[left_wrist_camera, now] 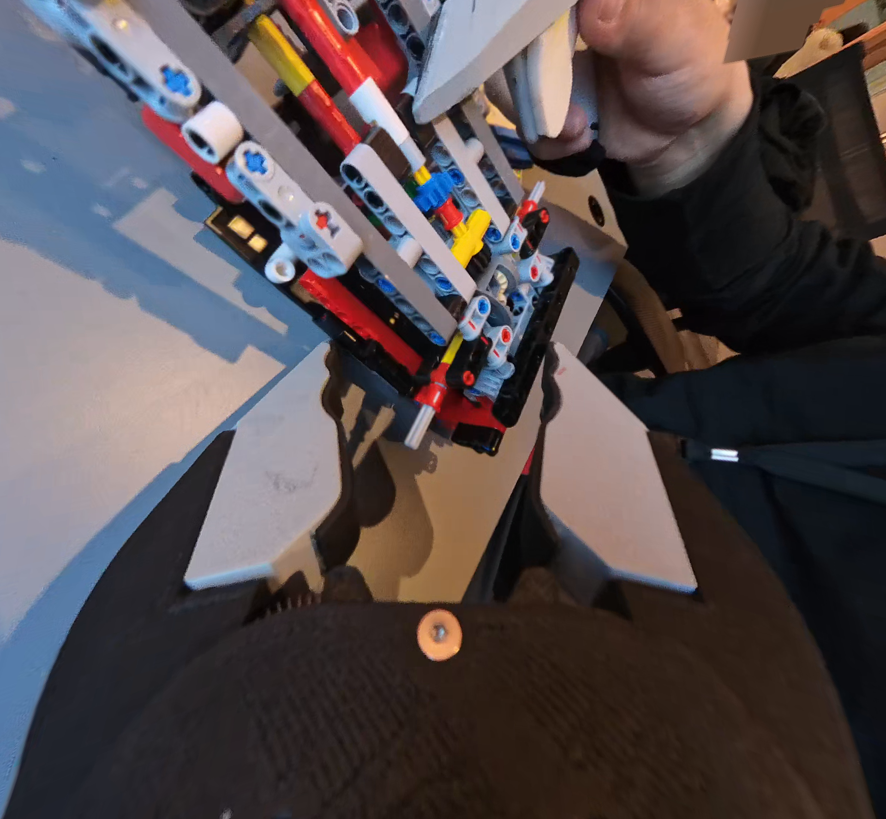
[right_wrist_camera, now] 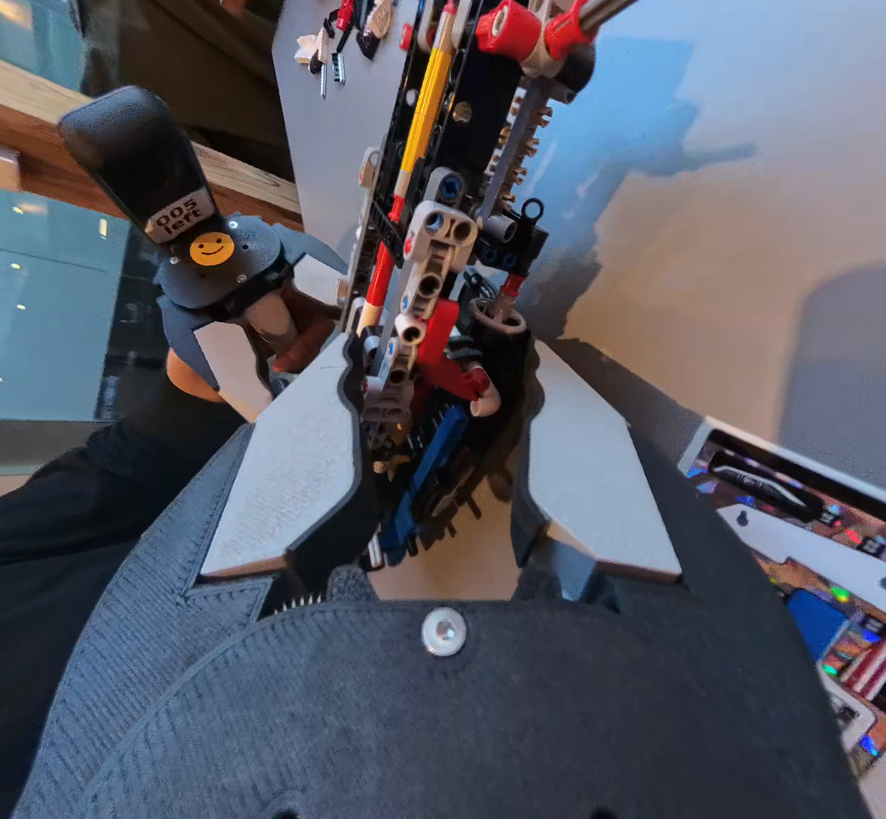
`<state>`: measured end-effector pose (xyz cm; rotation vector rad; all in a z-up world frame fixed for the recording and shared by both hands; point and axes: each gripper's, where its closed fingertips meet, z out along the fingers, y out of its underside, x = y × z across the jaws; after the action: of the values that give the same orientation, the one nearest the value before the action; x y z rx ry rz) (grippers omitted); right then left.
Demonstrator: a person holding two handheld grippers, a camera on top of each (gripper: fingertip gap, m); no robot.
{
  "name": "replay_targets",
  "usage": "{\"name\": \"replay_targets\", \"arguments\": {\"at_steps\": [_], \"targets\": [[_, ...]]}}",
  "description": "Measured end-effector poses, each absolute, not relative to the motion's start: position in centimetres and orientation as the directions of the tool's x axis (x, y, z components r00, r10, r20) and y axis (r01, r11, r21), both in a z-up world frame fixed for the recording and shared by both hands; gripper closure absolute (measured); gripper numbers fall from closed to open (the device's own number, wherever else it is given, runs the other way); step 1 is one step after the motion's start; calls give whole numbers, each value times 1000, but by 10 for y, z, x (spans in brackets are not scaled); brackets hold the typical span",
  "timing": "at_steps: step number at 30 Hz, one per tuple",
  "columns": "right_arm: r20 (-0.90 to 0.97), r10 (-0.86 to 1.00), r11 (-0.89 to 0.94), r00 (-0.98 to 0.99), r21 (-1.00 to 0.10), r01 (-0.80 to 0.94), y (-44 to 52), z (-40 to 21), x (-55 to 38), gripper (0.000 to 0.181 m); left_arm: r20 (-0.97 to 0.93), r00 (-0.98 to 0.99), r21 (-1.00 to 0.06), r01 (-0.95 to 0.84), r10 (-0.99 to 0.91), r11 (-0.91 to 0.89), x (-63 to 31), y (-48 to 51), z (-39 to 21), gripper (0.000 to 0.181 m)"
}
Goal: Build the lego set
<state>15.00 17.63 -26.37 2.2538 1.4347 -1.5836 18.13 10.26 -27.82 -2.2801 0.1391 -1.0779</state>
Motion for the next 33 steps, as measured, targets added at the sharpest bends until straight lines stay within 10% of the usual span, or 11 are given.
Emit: {"name": "replay_targets", "arguments": {"at_steps": [7,9,18,27,33], "targets": [[-450,892,-298,28,-543,785,187,-240,136,123,711,588,-582,186,-386,-791,216,138,-277,103],[-384,923,-216,1,-517,828,187,-233,136,156,722,580,-581,211,-378,-786,222,149,-278,115],[-210,968,49,-140,-388,920,162,-246,136,161,687,617,-566,123,-384,-815,212,94,-288,141],[12,952,287,-306,-382,879,150,-253,147,158,75,932,-778,-168,-354,-606,63,90,-226,94],[-98,938,264,-334,-423,867,144,-251,150,162,408,694,-704,-174,-593,-688,79,110,-254,107]]}}
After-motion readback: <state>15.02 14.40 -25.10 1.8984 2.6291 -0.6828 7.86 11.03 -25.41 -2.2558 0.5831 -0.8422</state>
